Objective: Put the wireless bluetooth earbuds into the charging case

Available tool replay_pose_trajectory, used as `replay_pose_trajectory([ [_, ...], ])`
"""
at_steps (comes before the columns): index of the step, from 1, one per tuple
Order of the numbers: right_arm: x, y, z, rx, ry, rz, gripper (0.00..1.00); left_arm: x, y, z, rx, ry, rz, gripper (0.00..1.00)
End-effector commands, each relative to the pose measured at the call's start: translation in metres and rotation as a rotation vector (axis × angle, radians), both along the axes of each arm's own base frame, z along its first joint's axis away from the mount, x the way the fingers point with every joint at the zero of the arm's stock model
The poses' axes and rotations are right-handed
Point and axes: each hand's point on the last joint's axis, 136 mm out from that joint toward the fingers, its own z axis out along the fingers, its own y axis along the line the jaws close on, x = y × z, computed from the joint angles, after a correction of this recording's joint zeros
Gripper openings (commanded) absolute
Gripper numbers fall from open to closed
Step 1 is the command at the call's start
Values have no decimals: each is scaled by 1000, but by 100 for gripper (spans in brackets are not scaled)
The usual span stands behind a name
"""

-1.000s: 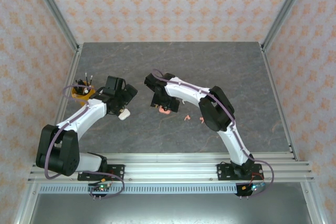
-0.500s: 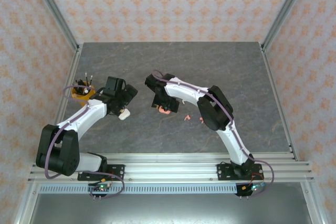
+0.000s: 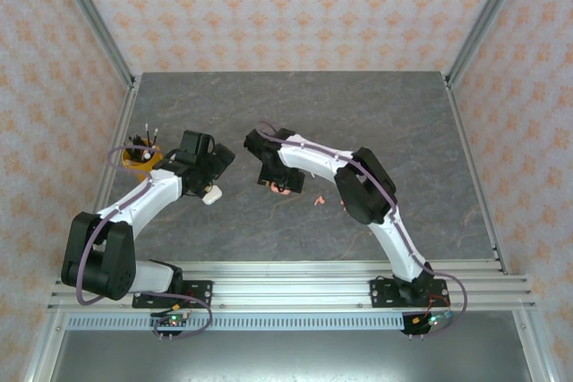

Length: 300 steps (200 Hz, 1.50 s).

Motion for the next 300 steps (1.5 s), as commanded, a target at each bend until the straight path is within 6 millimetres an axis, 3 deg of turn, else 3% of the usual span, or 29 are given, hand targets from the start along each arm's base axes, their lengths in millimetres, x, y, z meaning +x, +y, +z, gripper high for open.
replay_pose_trajectory([
  [1, -2, -2, -14, -38, -33, -2, 79, -1, 3, -7, 2, 11, 5, 100],
  [48, -4, -6, -23, -44, -30, -21, 78, 0, 3, -5, 4, 7, 3, 100],
  [127, -6, -11, -19, -30, -59, -41, 65, -1, 3, -2, 10, 4, -7, 100],
  [214, 8, -9, 23, 37, -176, -90, 62, -4, -2, -8, -3, -5, -47, 100],
  [300, 40, -11, 49, 121, -219, -179, 62, -17, -18, -15, -43, -104, -129, 100],
])
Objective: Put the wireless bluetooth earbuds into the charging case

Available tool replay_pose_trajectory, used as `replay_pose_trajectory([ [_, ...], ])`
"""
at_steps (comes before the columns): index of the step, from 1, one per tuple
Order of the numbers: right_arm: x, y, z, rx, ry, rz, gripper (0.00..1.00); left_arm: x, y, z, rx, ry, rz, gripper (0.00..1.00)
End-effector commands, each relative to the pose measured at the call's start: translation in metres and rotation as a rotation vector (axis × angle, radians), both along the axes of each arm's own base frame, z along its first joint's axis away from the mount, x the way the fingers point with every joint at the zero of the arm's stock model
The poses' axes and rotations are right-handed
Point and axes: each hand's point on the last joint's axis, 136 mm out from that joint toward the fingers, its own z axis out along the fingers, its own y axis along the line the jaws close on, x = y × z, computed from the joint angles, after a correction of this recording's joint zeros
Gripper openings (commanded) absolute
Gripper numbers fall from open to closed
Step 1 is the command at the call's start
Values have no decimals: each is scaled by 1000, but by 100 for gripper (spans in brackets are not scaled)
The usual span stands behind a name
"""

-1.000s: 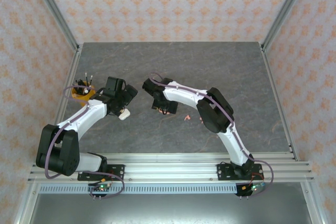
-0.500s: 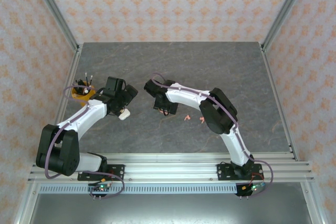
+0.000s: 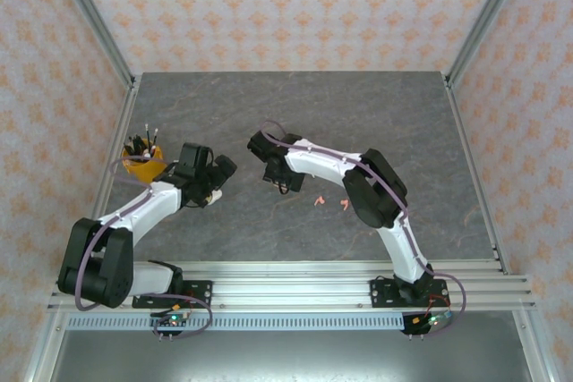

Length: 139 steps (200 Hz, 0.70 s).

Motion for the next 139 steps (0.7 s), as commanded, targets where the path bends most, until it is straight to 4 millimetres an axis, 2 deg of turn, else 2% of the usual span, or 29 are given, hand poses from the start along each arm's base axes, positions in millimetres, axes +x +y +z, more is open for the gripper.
replay_pose_trajectory([
  [1, 23, 0, 37, 72, -81, -60, 62, 4, -10, 8, -16, -83, -46, 100],
  [24, 35, -5, 45, 102, -92, -90, 62, 5, -23, 12, -30, -144, -88, 100],
  [68, 51, -9, 59, 159, -102, -127, 62, 12, -61, 22, -31, -285, -221, 100],
  [139, 61, -10, 70, 233, -102, -169, 62, 34, -104, 24, -64, -471, -340, 99],
])
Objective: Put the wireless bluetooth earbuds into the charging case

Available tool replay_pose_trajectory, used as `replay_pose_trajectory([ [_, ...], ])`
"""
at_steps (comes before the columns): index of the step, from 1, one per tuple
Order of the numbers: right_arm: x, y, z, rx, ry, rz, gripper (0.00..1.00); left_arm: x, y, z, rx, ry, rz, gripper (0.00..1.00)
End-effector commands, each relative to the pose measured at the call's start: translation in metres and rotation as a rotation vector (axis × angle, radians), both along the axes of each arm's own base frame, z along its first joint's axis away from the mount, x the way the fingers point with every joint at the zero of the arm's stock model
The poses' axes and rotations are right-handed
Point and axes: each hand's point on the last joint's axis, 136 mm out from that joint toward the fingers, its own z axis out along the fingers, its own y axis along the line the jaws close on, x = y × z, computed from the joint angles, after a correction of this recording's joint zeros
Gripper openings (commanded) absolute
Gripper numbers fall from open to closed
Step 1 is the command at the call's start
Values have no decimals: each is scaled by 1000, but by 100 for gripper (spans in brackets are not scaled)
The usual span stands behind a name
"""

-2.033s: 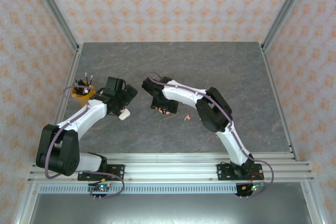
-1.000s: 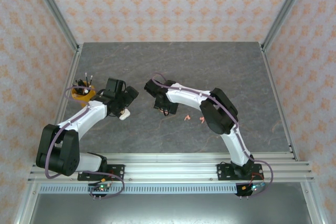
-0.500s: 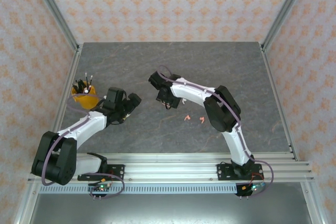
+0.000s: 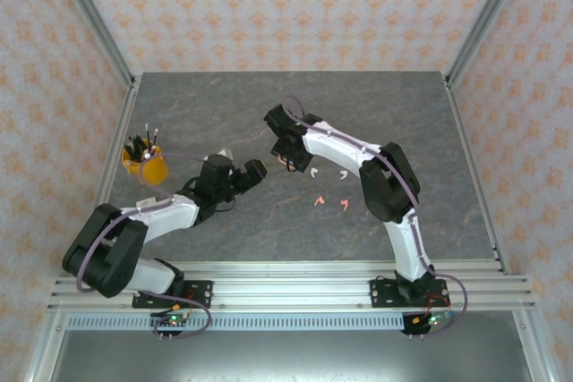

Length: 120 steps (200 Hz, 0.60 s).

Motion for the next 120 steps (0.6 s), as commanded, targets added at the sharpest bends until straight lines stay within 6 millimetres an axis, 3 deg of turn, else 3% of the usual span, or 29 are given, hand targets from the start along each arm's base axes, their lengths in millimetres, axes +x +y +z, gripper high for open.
replay_pose_trajectory([
  [1, 10, 6, 31, 76, -52, -29, 62, 14, -16, 18, -29, -149, -50, 99],
  [62, 10, 15, 30, 139, -22, -41, 62, 27, -44, 24, -55, -245, -106, 94],
  [120, 10, 16, 31, 198, 5, -66, 62, 38, -55, 19, -98, -276, -82, 84],
])
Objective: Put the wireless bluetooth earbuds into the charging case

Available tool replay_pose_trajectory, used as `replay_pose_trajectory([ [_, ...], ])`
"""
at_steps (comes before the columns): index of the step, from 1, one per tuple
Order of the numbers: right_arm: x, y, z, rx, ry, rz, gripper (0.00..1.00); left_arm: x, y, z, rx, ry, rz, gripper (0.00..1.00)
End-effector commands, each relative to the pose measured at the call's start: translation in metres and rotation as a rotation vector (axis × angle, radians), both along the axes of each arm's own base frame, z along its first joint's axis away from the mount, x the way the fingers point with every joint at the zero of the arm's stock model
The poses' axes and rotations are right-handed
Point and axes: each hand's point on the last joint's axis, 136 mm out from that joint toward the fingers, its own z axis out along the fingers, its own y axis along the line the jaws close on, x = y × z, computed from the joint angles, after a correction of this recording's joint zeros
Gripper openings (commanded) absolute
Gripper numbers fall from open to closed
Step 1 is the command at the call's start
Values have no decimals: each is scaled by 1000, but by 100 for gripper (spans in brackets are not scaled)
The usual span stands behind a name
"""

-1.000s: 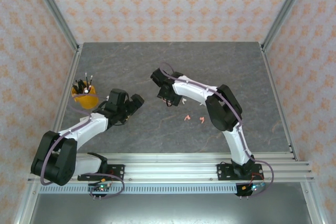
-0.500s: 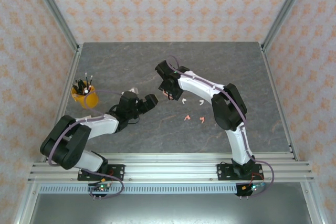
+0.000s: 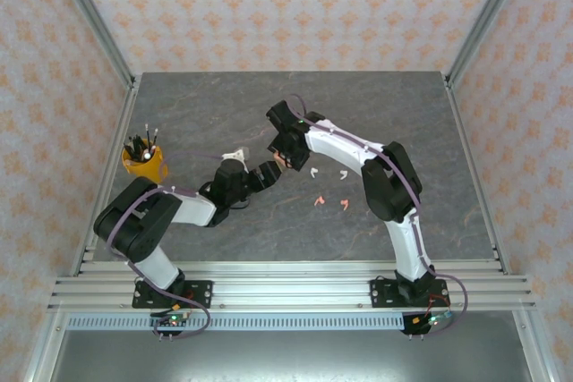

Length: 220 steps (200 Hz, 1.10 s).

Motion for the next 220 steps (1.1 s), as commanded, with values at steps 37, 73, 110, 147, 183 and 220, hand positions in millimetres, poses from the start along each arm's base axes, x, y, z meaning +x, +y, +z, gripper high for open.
replay_pose_trajectory([
  [37, 6, 6, 26, 95, -21, -37, 62, 24, -13, 30, -72, -126, 31, 79],
  [73, 6, 10, 25, 127, -8, -41, 62, 31, -17, 32, -91, -136, 37, 74],
  [110, 5, 16, 25, 163, 3, -43, 62, 36, -19, 25, -97, -123, 45, 70],
  [147, 4, 18, 24, 182, 15, -43, 62, 42, -21, 33, -116, -155, 50, 66],
  [183, 3, 13, 25, 180, 13, -46, 62, 44, -23, 36, -107, -164, 50, 61],
  [220, 2, 11, 23, 180, 16, -50, 62, 47, -23, 40, -100, -176, 50, 55],
])
